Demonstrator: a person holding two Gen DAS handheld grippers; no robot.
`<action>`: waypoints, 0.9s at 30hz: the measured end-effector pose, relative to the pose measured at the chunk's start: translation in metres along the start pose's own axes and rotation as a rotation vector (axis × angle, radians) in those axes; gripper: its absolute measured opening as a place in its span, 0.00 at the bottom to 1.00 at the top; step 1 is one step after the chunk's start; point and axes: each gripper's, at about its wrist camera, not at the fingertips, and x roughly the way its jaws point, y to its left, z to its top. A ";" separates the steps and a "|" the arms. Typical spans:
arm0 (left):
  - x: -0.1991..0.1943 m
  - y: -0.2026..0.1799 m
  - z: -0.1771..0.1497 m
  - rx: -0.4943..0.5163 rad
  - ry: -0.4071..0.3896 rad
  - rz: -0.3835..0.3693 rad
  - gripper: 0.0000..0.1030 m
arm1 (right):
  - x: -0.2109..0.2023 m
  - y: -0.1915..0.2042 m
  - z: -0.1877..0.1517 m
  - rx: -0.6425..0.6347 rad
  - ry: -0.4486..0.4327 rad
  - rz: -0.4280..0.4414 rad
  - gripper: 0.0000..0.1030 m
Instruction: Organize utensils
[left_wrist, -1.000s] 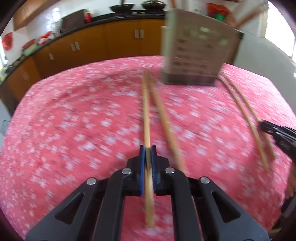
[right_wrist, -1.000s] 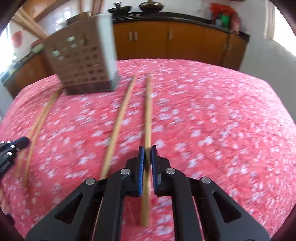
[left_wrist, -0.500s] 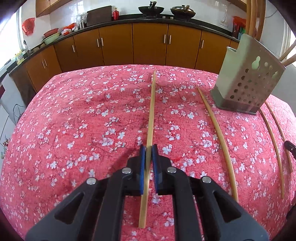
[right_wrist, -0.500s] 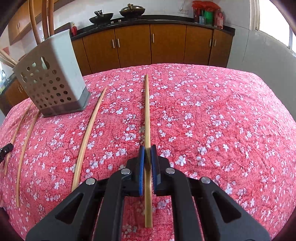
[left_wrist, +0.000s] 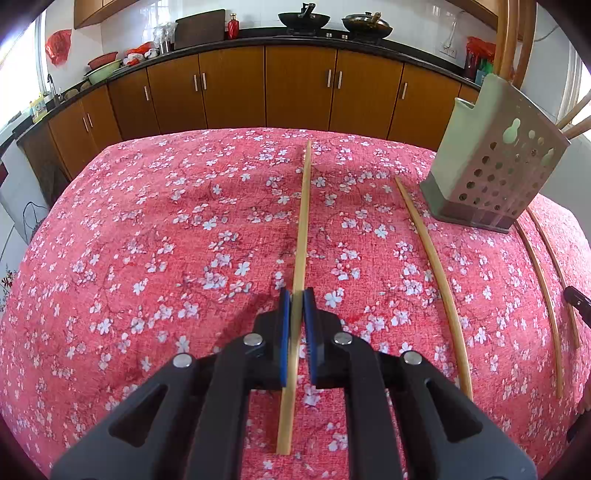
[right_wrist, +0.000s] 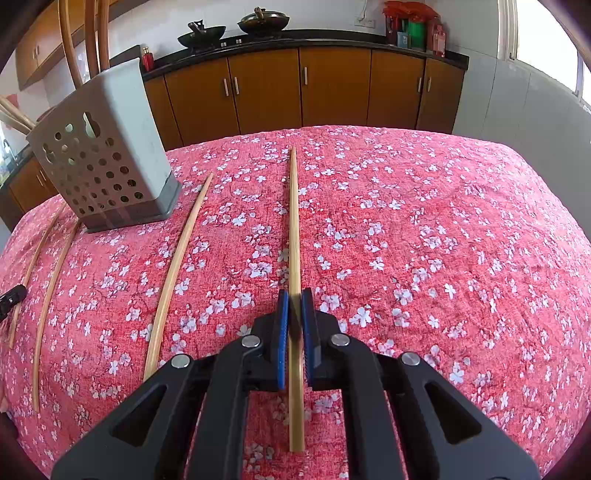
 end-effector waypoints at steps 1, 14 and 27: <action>0.000 0.000 0.000 0.000 0.000 0.000 0.11 | 0.000 0.000 0.000 0.000 0.000 0.000 0.08; 0.000 0.002 0.000 -0.007 0.000 -0.007 0.11 | 0.000 0.001 0.000 0.000 0.000 -0.001 0.08; 0.000 0.001 0.000 -0.007 0.001 -0.007 0.11 | 0.000 0.001 0.000 0.000 0.000 -0.003 0.08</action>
